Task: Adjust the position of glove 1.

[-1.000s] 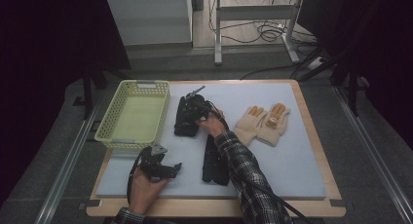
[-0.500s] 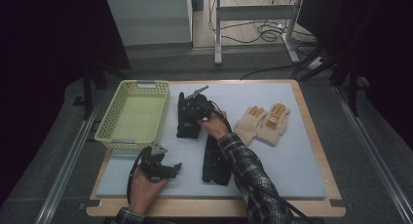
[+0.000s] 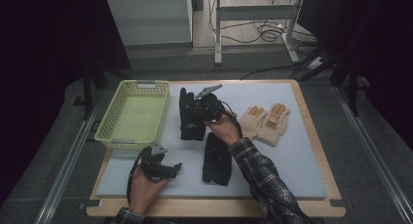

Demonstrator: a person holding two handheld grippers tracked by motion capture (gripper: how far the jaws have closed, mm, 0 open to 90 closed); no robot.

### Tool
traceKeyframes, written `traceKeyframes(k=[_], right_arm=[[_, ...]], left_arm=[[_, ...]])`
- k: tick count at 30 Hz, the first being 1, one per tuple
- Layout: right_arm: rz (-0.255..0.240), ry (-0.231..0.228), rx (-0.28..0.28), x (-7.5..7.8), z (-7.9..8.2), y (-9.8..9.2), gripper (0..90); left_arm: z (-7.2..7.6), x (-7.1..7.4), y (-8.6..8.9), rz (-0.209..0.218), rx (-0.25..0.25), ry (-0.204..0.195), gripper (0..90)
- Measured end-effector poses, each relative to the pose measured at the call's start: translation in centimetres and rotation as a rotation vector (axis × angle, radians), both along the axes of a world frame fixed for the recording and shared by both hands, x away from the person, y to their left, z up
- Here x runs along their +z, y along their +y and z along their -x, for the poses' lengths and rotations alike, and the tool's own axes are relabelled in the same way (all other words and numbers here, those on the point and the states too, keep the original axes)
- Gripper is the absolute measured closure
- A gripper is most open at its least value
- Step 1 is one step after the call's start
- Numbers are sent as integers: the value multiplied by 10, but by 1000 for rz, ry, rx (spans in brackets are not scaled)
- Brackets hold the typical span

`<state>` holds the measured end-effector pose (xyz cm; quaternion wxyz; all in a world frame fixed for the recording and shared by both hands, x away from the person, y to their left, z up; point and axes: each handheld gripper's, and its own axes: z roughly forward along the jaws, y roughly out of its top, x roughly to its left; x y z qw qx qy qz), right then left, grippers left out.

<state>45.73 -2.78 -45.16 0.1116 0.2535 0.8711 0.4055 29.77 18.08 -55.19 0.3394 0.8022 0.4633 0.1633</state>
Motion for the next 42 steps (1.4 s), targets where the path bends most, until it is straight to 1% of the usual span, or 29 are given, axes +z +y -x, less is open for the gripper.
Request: traceKeyframes(k=[5, 9, 12, 16, 19, 21, 25, 29, 30, 35, 37, 39, 42], right_arm=[[-16, -11, 8, 16, 21, -16, 792], [-9, -27, 16, 25, 39, -28, 790], [-5, -33, 18, 30, 52, -36, 789], [-15, -32, 16, 35, 71, -51, 788], [-14, -38, 12, 36, 86, -59, 787], [-10, -32, 6, 34, 96, -65, 787], [17, -29, -8, 26, 113, -75, 786], [51, -29, -40, 11, 126, -84, 784], [51, -26, -44, 8, 127, -85, 783], [26, 30, -85, -15, 128, -90, 778], [29, 34, -105, -23, 127, -88, 774], [43, 32, -120, -33, 127, -87, 760], [63, 20, -133, -48, 126, -83, 711]], left_arm=[[0, 0, 0, 1, 0, -1, 35], [0, 0, 0, -2, -1, -2, 35], [0, 0, 0, 2, 1, -2, 35], [0, 0, 0, 4, 3, -3, 35], [0, 0, 0, 3, 3, -2, 35], [0, 0, 0, 2, 2, -1, 34], [0, 0, 0, 2, 2, -2, 35], [0, 0, 0, 2, 2, -4, 35], [0, 0, 0, 2, 2, -4, 35], [0, 0, 0, 0, 1, -5, 35], [0, 0, 0, 3, 3, -4, 35], [0, 0, 0, 1, 2, -4, 35], [0, 0, 0, 2, 3, -4, 35]])
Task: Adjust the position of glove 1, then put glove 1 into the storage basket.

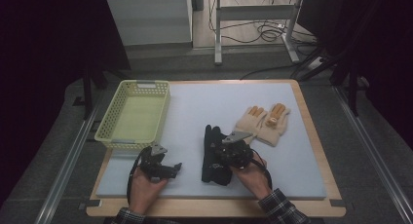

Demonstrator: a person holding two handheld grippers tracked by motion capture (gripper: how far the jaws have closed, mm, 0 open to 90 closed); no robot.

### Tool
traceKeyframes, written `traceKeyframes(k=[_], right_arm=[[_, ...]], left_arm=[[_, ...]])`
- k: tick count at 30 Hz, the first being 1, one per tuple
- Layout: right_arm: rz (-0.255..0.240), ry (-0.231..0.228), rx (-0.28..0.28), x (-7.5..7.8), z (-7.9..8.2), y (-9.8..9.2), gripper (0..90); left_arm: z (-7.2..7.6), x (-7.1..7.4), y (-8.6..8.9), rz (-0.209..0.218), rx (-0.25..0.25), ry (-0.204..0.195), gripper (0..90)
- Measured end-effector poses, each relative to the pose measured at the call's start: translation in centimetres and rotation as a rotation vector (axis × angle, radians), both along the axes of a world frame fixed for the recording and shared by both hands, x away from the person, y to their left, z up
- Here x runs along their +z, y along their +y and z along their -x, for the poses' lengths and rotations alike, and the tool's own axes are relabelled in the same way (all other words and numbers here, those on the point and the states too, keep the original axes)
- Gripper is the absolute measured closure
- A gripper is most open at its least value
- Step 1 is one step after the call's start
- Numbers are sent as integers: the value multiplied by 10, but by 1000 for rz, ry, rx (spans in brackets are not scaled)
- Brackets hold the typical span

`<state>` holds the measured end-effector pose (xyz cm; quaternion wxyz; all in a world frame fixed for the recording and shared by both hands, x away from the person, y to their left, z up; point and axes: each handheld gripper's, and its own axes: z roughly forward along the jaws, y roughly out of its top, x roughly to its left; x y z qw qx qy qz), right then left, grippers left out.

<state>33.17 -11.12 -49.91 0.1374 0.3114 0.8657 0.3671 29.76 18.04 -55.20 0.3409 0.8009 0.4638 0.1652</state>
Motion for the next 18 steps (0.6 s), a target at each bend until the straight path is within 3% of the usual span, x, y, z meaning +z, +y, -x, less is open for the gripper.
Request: traceKeyframes(k=[4, 8, 13, 18], right_arm=[[25, -2, 1, -13, -2, 3, 587], [1, 12, 1, -6, -4, -1, 475], [-45, -10, 3, 12, 0, -16, 462], [-44, -23, -2, 20, 5, -34, 478]], left_arm=[[0, 0, 0, -1, 0, 0, 35], [0, 0, 0, -1, 0, 0, 35], [0, 0, 0, -1, 0, 0, 35], [0, 0, 0, -1, -1, 1, 35]])
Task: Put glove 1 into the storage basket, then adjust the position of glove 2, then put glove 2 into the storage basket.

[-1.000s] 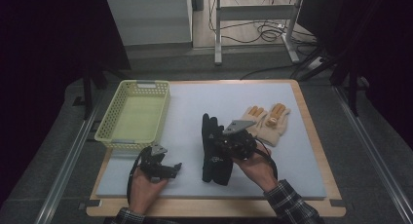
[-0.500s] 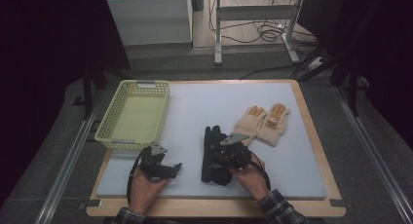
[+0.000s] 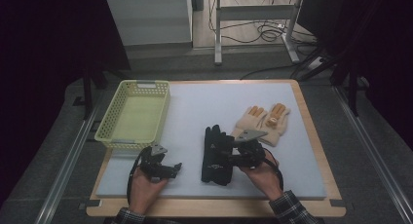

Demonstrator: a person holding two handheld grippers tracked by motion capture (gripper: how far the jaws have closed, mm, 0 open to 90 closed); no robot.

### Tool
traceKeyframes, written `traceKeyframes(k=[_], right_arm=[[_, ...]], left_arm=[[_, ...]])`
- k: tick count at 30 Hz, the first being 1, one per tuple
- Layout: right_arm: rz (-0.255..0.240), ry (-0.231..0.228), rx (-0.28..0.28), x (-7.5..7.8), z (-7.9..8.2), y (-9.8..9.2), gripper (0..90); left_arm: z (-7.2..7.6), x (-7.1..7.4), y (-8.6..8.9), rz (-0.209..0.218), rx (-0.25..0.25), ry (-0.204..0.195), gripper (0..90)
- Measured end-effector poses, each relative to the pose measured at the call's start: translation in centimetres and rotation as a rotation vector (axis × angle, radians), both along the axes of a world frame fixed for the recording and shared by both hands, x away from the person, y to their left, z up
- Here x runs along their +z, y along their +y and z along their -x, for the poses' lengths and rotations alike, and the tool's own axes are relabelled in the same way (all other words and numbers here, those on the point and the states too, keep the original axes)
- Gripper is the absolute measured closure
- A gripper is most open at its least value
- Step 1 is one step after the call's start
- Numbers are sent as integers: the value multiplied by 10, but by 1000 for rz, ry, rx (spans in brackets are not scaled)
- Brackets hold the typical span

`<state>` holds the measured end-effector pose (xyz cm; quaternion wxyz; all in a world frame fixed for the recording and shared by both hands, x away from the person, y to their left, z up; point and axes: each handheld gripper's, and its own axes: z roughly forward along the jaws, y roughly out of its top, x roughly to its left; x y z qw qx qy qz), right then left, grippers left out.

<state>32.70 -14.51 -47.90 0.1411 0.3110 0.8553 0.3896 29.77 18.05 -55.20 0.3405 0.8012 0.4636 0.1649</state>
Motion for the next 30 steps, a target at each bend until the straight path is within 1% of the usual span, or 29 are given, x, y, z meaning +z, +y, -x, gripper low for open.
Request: traceKeyframes(k=[4, 9, 12, 13, 17, 22, 30], right_arm=[[5, -7, -6, -2, 5, -15, 554], [29, 33, -2, -20, 11, -27, 647], [22, 65, 11, -31, 15, -31, 667], [23, 69, 18, -34, 16, -32, 668], [13, 88, 45, -42, 21, -31, 680], [15, 95, 73, -48, 25, -27, 703], [10, 77, 118, -50, 30, -15, 708]], left_arm=[[0, 0, 0, -5, -4, 1, 35], [0, 0, 0, -5, -4, 0, 35], [0, 0, 0, -5, -4, 0, 35], [0, 0, 0, -5, -3, 0, 35], [0, 0, 0, -5, -4, 0, 35], [0, 0, 0, -4, -3, 0, 35], [0, 0, 0, -4, -3, 0, 35]])
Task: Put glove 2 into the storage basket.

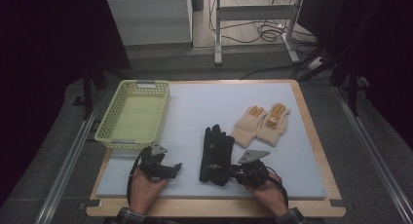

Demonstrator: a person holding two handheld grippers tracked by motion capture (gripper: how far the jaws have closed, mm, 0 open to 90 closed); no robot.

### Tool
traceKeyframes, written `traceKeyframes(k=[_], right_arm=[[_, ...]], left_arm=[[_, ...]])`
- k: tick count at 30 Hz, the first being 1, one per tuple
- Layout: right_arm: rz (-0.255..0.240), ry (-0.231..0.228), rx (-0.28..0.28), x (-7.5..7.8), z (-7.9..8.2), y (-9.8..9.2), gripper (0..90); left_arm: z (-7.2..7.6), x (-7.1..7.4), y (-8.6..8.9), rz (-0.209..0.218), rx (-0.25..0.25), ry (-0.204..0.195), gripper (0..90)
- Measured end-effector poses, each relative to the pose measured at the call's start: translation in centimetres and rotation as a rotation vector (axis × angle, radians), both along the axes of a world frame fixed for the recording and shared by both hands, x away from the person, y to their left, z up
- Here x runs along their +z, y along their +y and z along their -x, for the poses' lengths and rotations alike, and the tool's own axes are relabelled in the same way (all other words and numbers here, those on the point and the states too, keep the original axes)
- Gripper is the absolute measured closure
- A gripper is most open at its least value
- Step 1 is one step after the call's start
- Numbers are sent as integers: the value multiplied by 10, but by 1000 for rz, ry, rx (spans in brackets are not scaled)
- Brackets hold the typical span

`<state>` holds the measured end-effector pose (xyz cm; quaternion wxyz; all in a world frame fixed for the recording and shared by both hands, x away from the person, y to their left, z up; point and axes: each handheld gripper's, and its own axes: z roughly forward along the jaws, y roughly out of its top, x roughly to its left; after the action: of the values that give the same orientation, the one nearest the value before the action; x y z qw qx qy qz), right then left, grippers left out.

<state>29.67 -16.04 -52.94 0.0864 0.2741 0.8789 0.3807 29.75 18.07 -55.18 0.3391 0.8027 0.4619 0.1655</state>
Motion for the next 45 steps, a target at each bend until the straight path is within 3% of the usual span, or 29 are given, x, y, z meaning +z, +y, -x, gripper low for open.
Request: traceKeyframes(k=[15, 18, 24, 39, 45], right_arm=[[-12, -7, 50, -3, -3, 27, 692], [-12, -13, 53, -4, -5, 32, 687], [-12, -20, 49, -5, -10, 45, 681], [9, -56, 41, -7, -23, 80, 679], [0, -57, 62, -8, -26, 82, 638]], left_arm=[[0, 1, 2, 8, -11, 8, 38], [1, 1, 8, -17, -20, -5, 29], [2, 0, 23, -4, -12, 10, 20], [2, -1, 22, -6, -1, 9, 15], [2, -1, 21, 2, 6, 10, 12]])
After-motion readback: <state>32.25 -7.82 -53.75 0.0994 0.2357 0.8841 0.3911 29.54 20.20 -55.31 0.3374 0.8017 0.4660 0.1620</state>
